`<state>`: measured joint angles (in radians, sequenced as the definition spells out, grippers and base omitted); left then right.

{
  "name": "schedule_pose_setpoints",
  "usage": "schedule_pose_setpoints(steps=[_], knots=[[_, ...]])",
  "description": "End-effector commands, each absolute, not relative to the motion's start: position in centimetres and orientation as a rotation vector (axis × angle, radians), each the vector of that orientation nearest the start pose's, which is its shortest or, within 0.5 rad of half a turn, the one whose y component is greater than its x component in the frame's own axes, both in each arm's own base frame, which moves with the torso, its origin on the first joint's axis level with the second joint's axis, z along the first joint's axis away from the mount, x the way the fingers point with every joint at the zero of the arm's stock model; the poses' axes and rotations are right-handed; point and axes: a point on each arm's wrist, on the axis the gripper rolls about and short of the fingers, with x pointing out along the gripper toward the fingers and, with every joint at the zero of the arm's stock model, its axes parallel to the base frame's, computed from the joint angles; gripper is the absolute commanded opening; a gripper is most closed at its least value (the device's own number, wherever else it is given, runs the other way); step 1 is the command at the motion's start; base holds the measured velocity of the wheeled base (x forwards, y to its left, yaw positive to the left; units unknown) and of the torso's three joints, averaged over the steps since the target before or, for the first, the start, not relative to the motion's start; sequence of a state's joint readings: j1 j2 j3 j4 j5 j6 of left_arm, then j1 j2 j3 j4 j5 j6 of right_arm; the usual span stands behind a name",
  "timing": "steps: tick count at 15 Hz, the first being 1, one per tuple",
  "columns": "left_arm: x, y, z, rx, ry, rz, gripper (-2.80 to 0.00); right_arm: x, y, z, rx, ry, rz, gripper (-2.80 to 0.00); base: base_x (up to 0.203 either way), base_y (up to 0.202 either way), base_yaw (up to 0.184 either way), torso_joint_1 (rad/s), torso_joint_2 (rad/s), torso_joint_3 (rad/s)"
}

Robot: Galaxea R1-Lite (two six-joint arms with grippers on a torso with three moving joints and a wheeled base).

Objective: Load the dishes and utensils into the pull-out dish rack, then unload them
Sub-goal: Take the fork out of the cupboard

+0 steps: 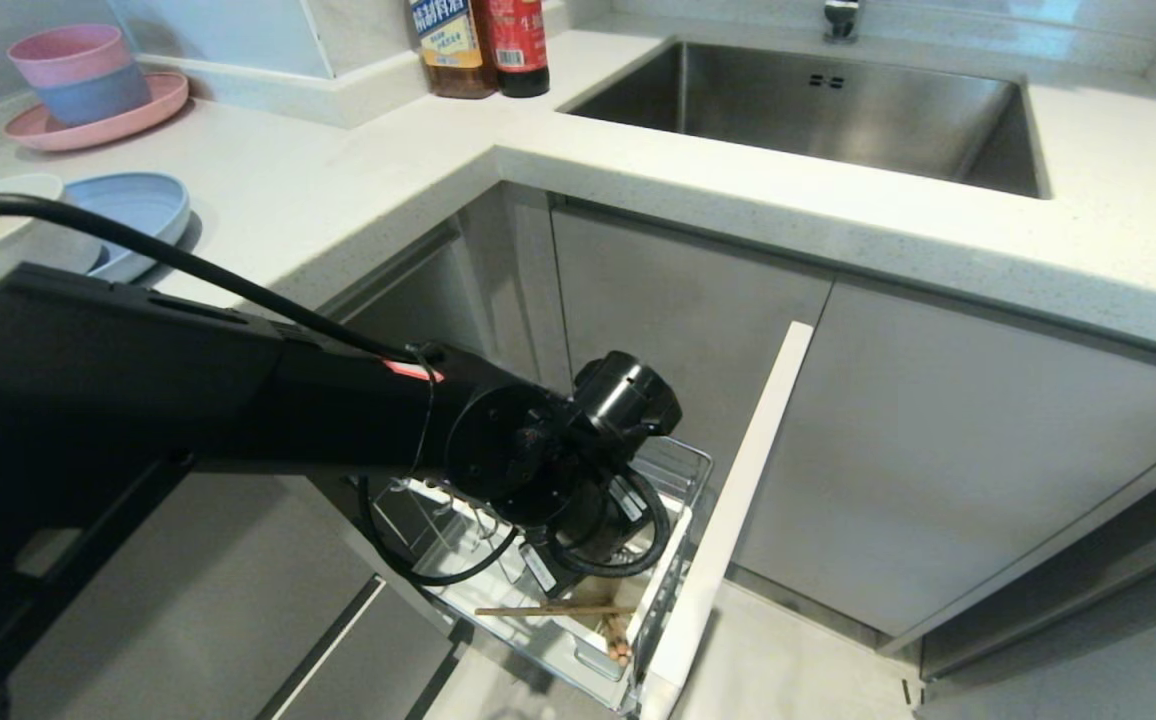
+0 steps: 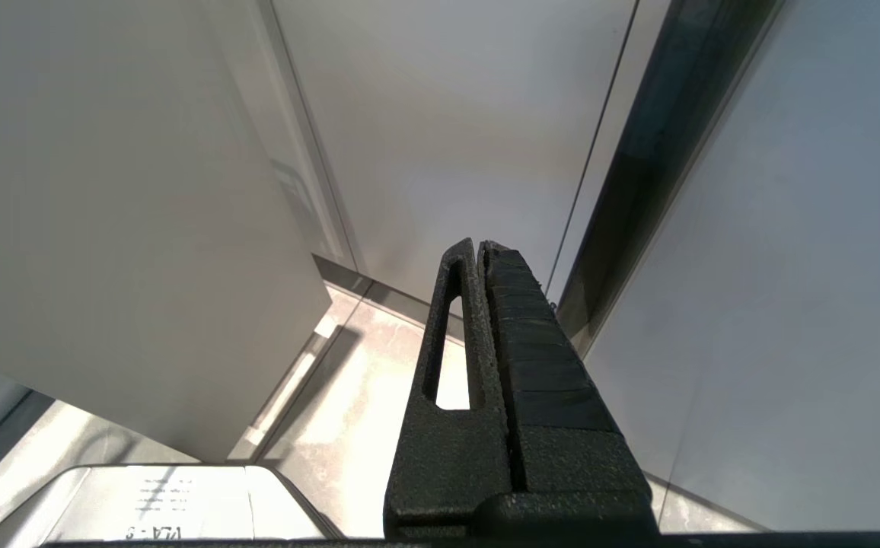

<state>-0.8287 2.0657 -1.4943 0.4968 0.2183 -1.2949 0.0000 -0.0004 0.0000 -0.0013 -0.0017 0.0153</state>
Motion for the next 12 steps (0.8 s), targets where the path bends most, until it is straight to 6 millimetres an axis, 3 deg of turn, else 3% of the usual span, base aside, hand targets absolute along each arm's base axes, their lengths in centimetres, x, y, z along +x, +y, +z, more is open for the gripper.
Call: schedule_pose_setpoints(steps=[1, 6, 12], knots=[[26.0, -27.6, 14.3, -0.628, 1.087, 0.134, -2.8, -2.3, 0.0, 7.5, 0.015, 0.0, -0.002, -2.8, 0.0, 0.0, 0.0, 0.0, 0.0, 0.0], [25.8, -27.6, 14.6, -0.63, 1.083, 0.126, -2.8, -2.3, 0.0, 7.5, 0.015, 0.0, -0.002, -2.8, 0.0, 0.0, 0.0, 0.0, 0.0, 0.0], [24.0, -26.4, 19.1, -0.679, 0.995, 0.072, -2.8, -2.3, 0.0, 7.5, 0.015, 0.0, -0.002, -2.8, 0.0, 0.0, 0.0, 0.0, 0.0, 0.0]])
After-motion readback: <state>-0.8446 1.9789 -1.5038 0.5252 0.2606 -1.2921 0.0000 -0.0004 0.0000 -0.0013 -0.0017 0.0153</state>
